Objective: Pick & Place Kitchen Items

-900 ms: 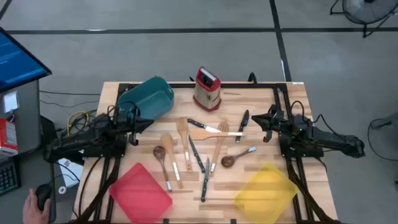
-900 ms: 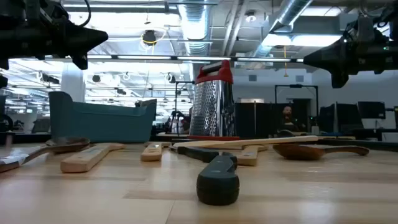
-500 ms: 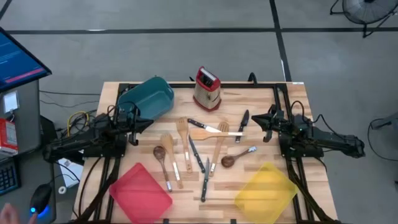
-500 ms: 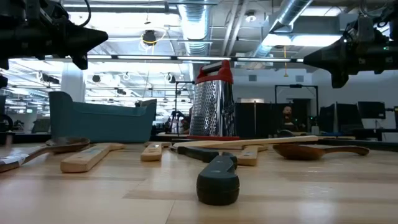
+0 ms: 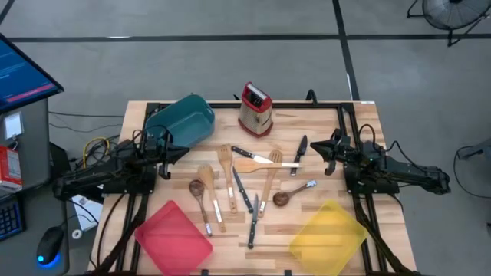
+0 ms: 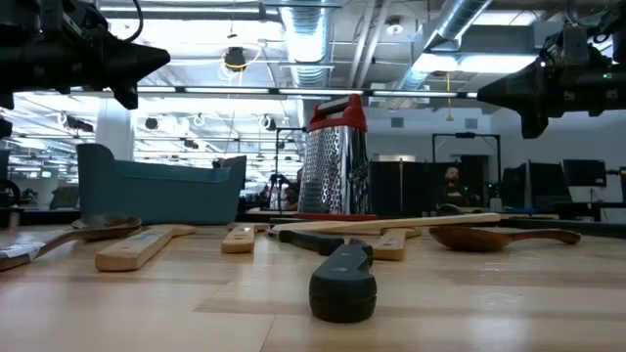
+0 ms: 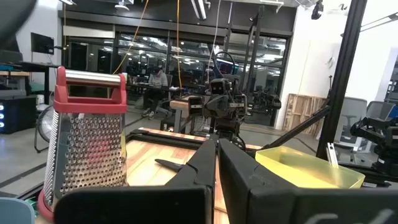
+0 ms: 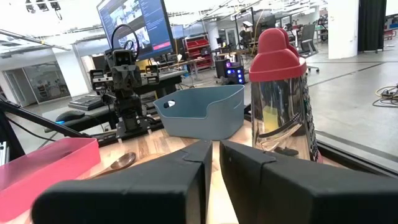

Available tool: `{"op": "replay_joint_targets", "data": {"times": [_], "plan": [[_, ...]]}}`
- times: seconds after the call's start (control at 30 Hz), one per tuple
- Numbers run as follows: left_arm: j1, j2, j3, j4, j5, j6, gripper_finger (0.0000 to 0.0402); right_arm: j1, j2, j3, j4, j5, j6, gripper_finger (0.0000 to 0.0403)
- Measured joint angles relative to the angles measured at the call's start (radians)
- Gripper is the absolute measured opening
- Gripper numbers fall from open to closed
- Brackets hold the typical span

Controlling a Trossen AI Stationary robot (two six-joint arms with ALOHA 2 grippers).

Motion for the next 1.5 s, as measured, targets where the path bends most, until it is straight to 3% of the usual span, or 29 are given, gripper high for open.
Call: {"op": "replay_joint_targets", "data": {"times": [0.57,0.8,0.93,1.27,1.5], "plan": [[0.000,0.000,0.000,0.000,0.000,0.000,0.0002,0.000,0.000,0.000,0.011,0.001,0.003,0.0044],[0.000,0.000,0.000,0.010,0.000,-0.060,0.0002,0.000,0.000,0.000,0.135,0.002,0.205,0.0044],[0.000,0.000,0.000,0.050,0.000,-0.110,0.0002,0.000,0.000,0.000,0.170,0.004,0.227,0.0044],[0.000,0.000,0.000,0.305,-0.001,-0.138,0.0002,0.000,0.000,0.000,0.174,0.007,0.227,0.0044],[0.000,0.022,0.000,0.483,-0.112,-0.239,0.0005,0.000,0.000,0.000,0.174,0.031,0.218,0.0044]]}}
